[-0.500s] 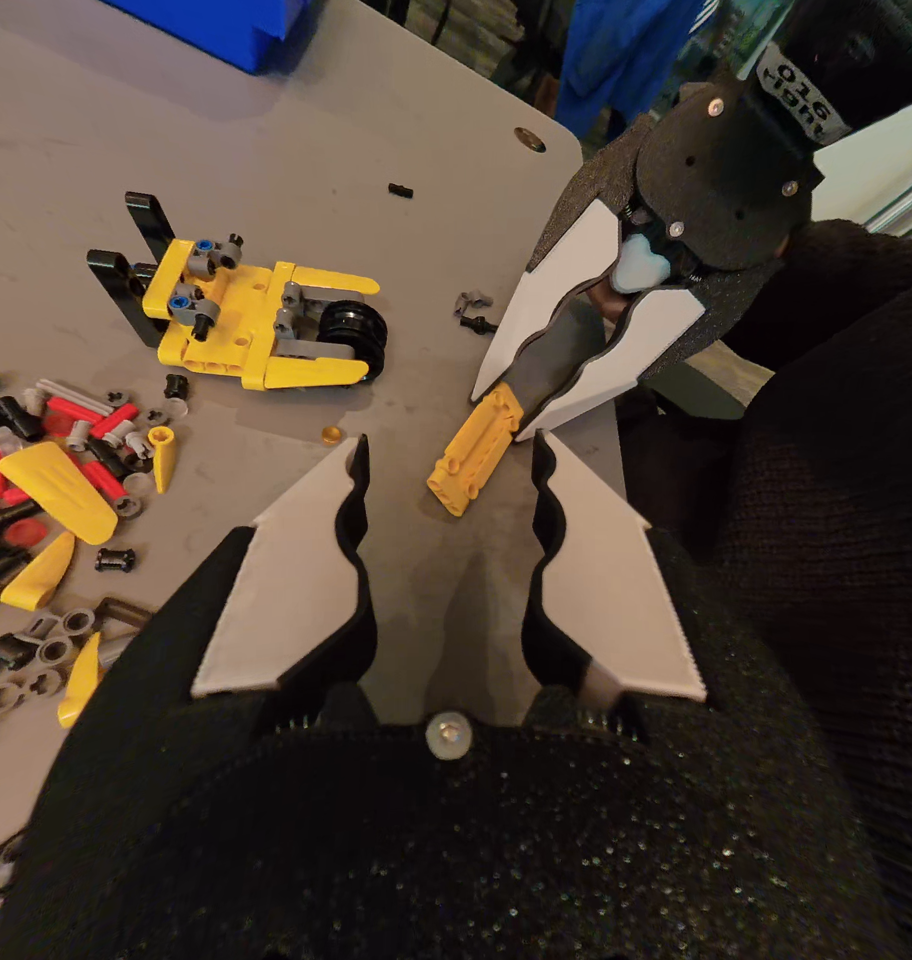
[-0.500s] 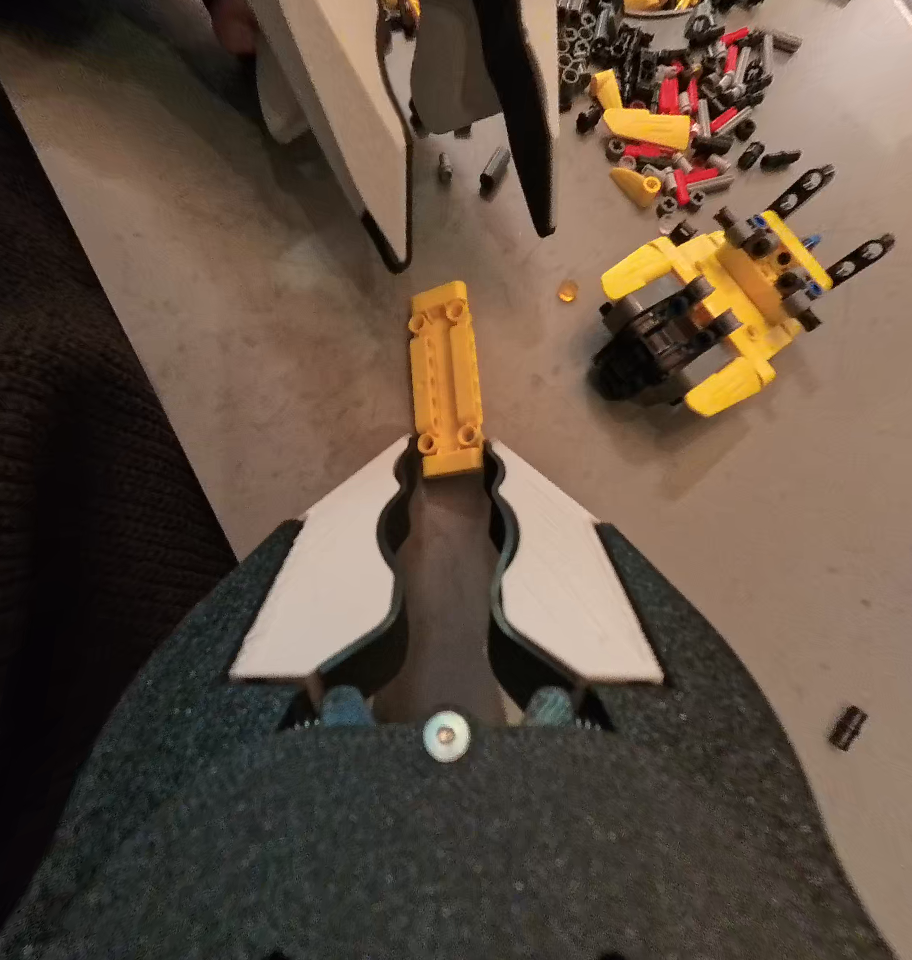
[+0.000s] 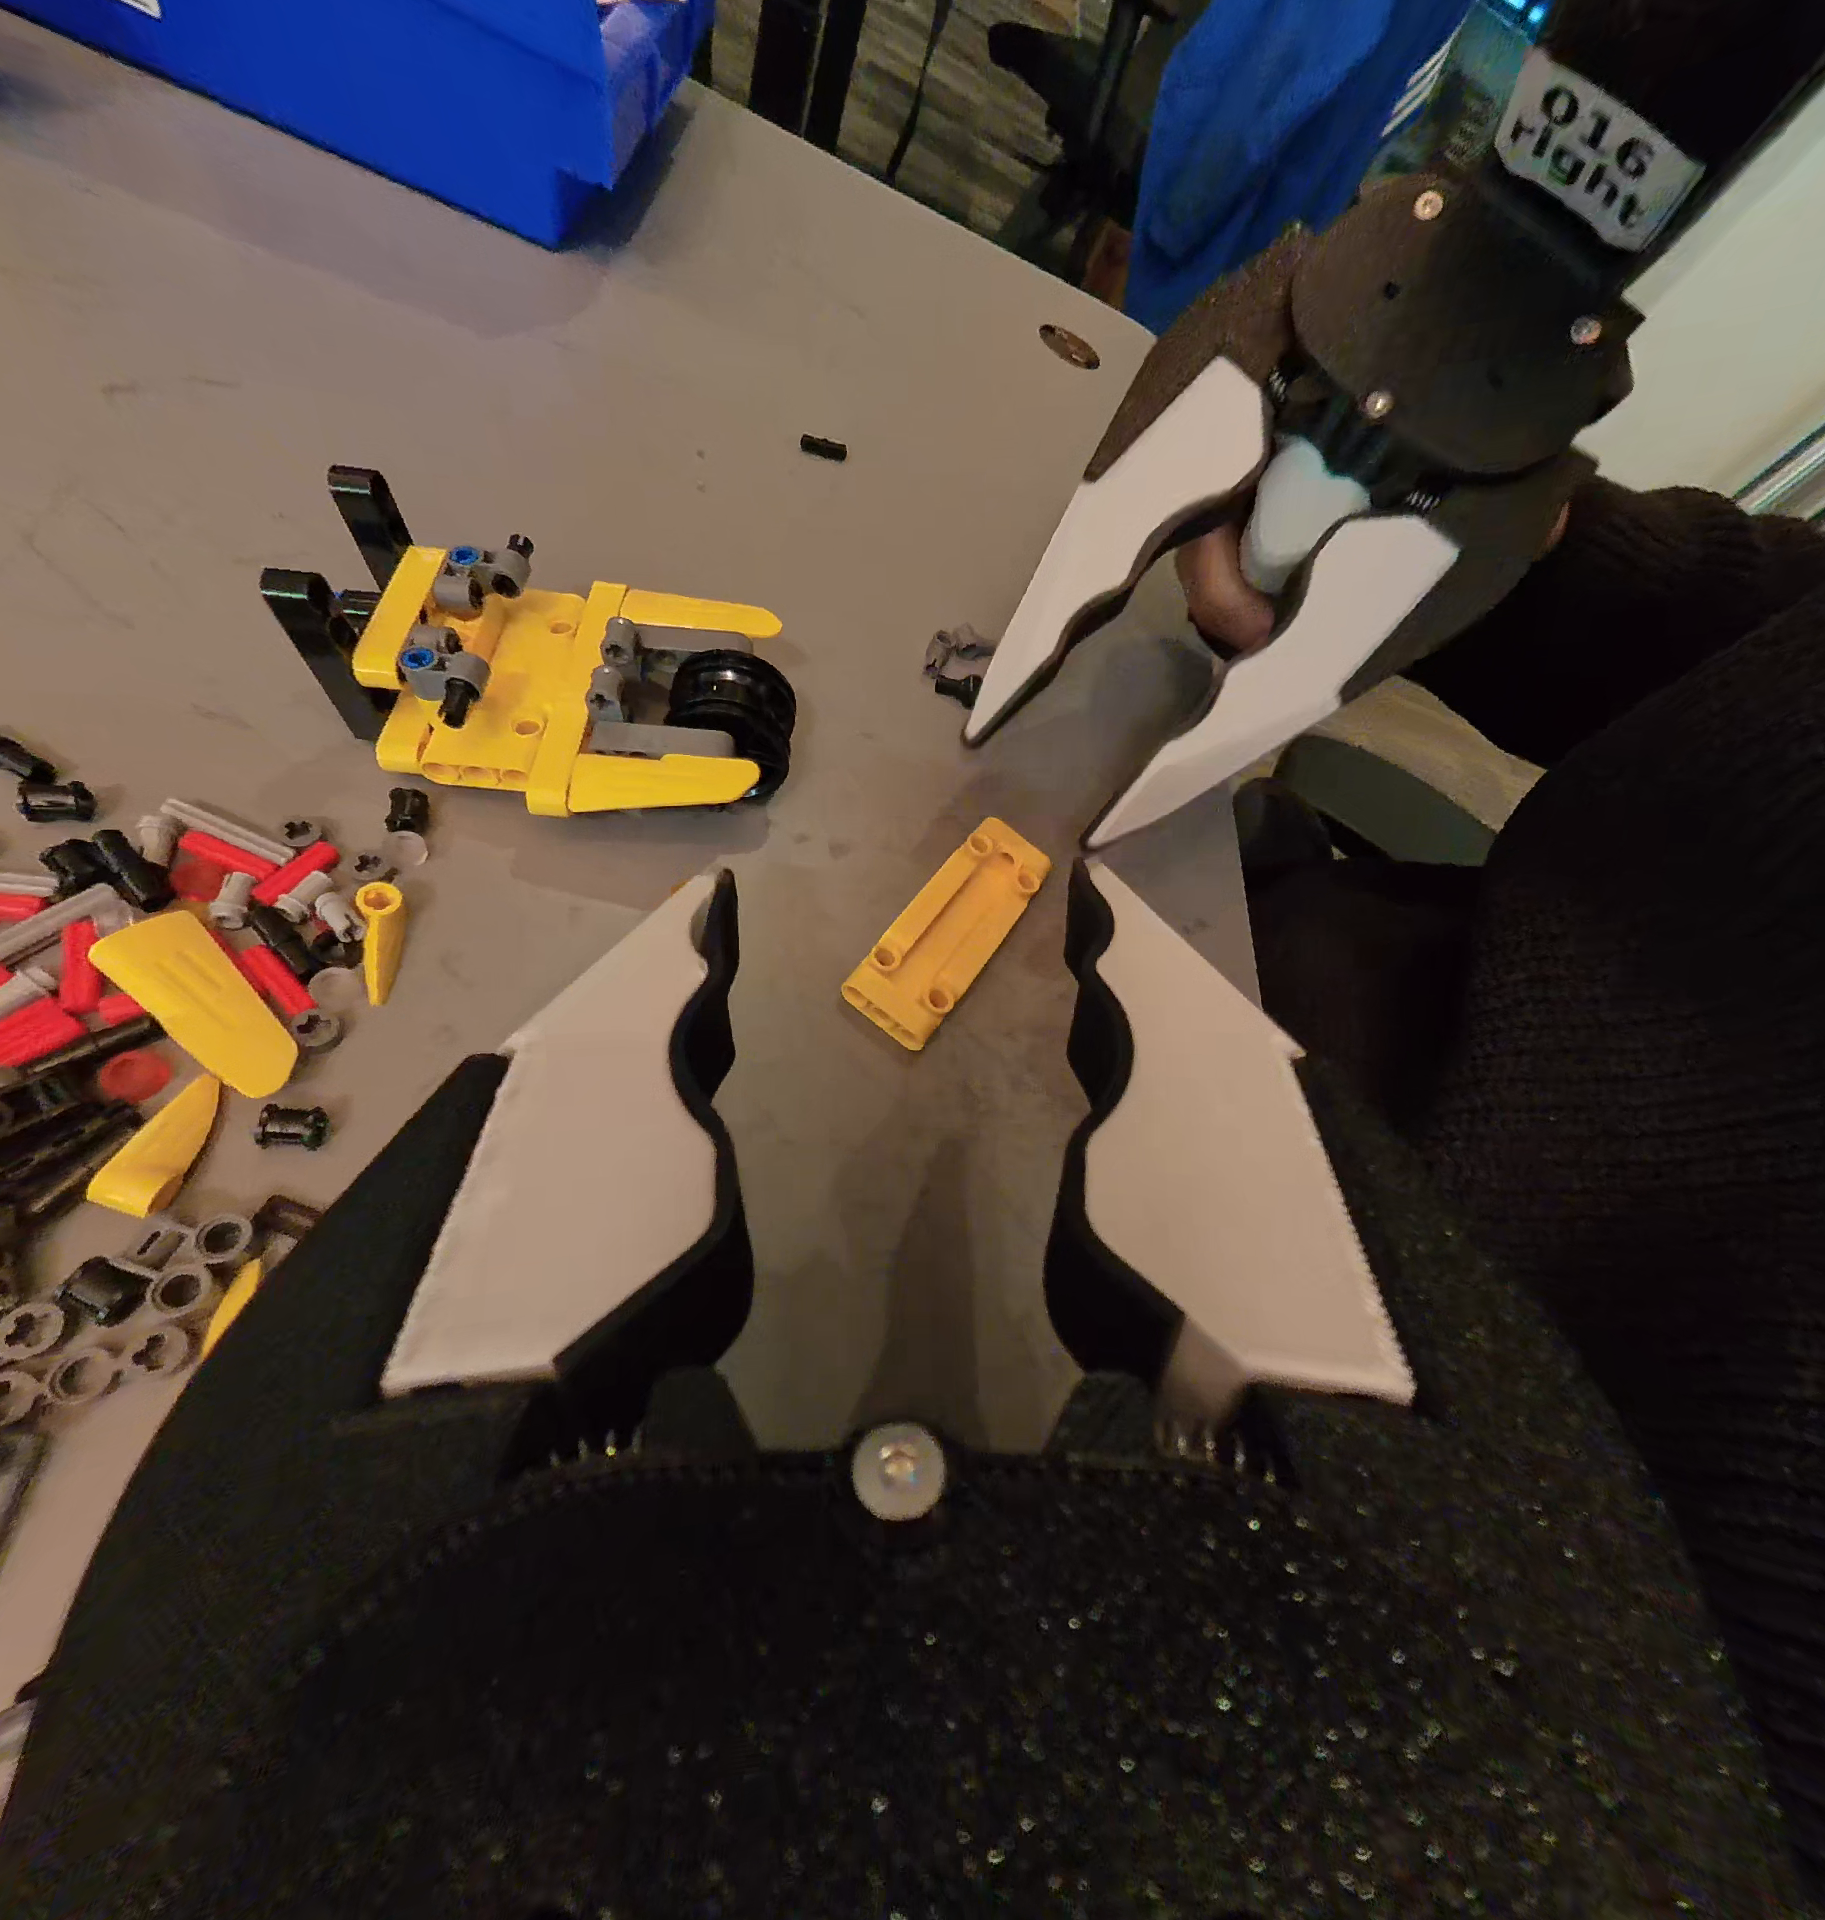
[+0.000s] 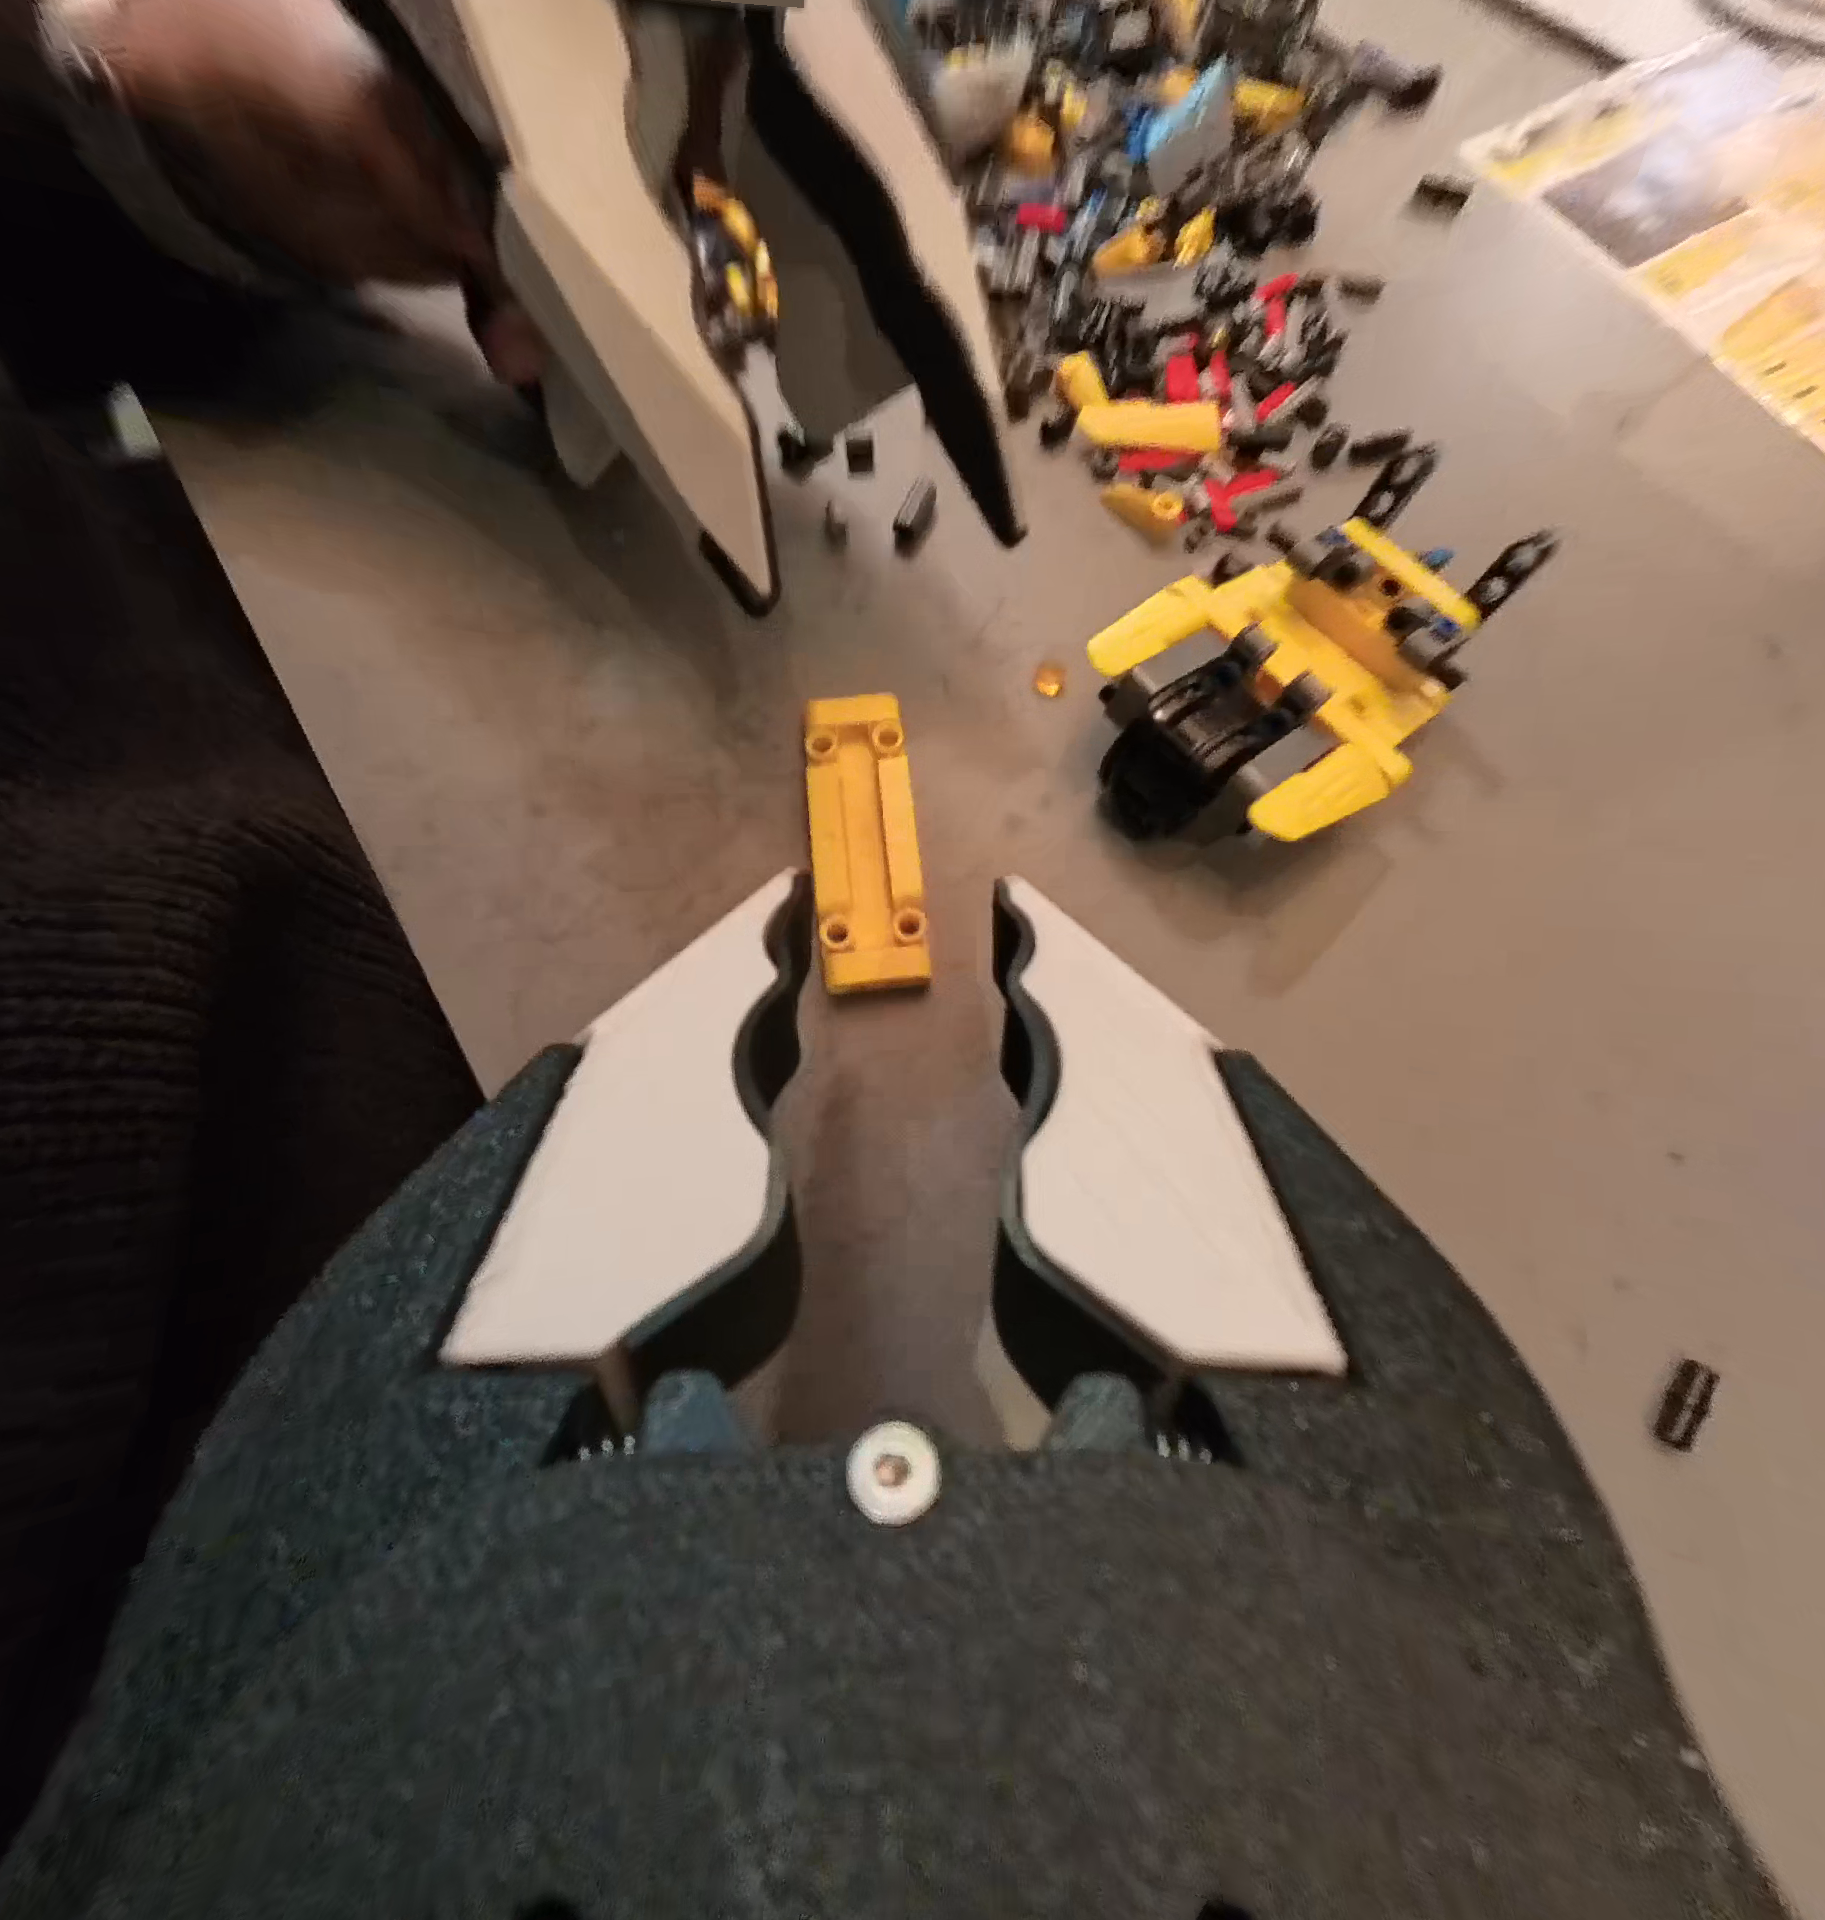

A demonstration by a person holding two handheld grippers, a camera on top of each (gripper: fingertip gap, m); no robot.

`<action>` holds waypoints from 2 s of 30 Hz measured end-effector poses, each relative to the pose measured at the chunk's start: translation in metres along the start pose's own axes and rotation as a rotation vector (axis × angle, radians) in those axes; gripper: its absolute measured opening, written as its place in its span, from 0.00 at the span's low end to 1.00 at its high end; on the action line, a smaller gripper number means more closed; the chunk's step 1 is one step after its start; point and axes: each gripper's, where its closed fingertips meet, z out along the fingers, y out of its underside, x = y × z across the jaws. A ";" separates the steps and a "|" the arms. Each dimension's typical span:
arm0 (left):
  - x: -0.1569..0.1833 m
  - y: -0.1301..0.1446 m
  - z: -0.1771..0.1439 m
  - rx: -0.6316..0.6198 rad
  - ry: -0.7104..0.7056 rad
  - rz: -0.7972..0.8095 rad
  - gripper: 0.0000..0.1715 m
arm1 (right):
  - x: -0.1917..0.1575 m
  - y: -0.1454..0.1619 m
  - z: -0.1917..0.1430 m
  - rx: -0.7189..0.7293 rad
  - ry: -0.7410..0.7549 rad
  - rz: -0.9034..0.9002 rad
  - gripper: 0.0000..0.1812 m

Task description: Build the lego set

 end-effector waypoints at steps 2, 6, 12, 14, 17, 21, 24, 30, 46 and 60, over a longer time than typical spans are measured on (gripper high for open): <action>0.000 -0.001 0.000 0.008 0.000 0.004 0.36 | 0.003 -0.012 -0.011 0.094 -0.013 0.048 0.19; 0.001 -0.002 0.000 0.010 -0.009 0.033 0.39 | 0.011 -0.023 -0.027 0.224 -0.031 0.147 0.19; -0.001 0.000 0.004 -0.017 -0.079 0.144 0.47 | 0.023 -0.013 -0.036 0.269 0.058 0.172 0.19; -0.004 0.000 0.004 -0.024 -0.119 0.187 0.50 | 0.031 -0.006 -0.040 0.259 0.127 0.162 0.19; -0.004 0.003 0.006 -0.058 -0.163 0.256 0.53 | 0.052 0.009 -0.053 0.221 0.266 0.180 0.16; 0.006 0.002 0.016 -0.080 -0.180 0.358 0.50 | 0.087 0.052 -0.076 0.079 0.451 0.276 0.11; 0.018 0.002 0.032 -0.106 -0.152 0.385 0.47 | 0.104 0.070 -0.086 0.046 0.523 0.338 0.11; 0.026 0.018 0.055 -0.259 -0.117 0.488 0.44 | 0.131 0.080 -0.076 -0.053 0.538 0.324 0.13; 0.025 0.033 0.064 -0.380 0.002 0.478 0.29 | 0.097 0.043 -0.047 0.031 0.286 0.187 0.03; 0.030 0.035 0.064 -0.343 0.037 0.547 0.14 | -0.011 0.041 -0.004 -0.099 -0.081 0.042 0.03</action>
